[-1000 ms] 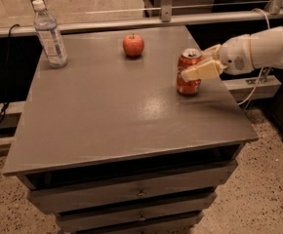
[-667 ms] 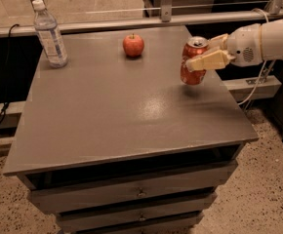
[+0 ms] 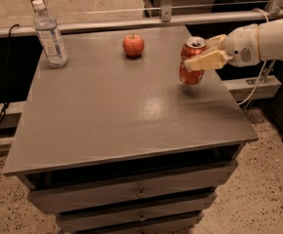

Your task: Move coke can near apple

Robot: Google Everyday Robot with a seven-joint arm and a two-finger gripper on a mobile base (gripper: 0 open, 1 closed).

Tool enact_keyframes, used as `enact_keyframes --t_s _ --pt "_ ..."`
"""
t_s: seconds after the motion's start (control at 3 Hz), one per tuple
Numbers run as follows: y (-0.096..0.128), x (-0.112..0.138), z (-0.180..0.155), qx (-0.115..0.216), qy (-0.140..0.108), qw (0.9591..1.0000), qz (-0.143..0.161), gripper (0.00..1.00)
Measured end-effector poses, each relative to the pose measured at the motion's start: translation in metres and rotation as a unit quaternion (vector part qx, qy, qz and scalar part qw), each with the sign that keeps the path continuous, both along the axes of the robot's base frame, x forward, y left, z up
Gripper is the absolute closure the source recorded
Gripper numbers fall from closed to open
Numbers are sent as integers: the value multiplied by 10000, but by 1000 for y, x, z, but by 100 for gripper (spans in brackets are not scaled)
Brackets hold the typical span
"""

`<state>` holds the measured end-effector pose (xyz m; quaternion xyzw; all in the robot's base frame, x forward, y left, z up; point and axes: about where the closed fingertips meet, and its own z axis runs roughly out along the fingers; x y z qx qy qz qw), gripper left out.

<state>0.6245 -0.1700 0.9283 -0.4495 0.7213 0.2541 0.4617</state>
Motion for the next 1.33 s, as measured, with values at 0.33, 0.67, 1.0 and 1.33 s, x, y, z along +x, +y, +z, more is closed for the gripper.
enact_keyframes --t_s 0.33,0.67,1.0,1.33 --pt "26 22 5 31 -221 9997 87 100" --pt "64 71 7 115 -583 9981 138 100" --pt "91 119 0 98 -787 9968 54 100" --pt "97 148 -11 24 -848 9963 -141 100"
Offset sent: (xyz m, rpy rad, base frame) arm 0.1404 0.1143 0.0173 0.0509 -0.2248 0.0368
